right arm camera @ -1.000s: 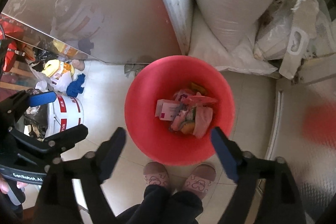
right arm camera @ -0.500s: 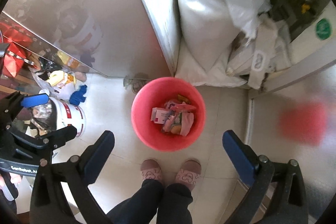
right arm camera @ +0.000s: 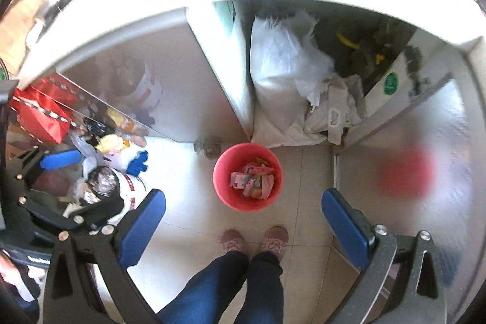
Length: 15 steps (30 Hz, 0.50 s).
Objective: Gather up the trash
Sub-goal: 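Raise both open tools back up toward the counter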
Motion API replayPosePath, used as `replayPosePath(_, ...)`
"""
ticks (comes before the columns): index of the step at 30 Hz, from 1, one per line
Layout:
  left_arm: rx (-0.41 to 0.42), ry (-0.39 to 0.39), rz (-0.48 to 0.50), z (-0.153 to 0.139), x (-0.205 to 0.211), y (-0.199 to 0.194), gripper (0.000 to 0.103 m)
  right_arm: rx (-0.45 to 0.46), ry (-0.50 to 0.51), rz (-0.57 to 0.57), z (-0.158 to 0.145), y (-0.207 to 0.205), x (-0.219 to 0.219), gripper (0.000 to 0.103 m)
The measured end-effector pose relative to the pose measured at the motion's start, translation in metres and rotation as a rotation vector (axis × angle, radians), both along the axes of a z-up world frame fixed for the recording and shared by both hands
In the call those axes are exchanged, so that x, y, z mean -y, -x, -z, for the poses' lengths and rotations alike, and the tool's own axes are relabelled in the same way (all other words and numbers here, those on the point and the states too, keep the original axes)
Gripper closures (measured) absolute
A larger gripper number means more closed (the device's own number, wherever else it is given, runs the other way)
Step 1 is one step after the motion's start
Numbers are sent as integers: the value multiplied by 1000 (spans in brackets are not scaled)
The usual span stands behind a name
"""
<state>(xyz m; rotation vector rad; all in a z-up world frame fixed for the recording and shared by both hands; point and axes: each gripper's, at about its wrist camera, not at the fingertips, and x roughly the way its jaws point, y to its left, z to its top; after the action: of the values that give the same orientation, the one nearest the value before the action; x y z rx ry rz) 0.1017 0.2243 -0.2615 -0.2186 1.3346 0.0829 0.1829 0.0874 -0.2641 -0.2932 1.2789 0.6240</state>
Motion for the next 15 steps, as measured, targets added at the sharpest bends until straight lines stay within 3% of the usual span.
replayPosePath(8,91,-1,20,-80,14,2,0,63,-39,68,-78,4,24,1)
replayPosePath(12,115,-26,55,-103,27,-5,0,90,-46,93,-104,4,35,1)
replayPosePath(15,139,-3,75,-122,33,-13,0,116,-52,111,-121,0,45,1)
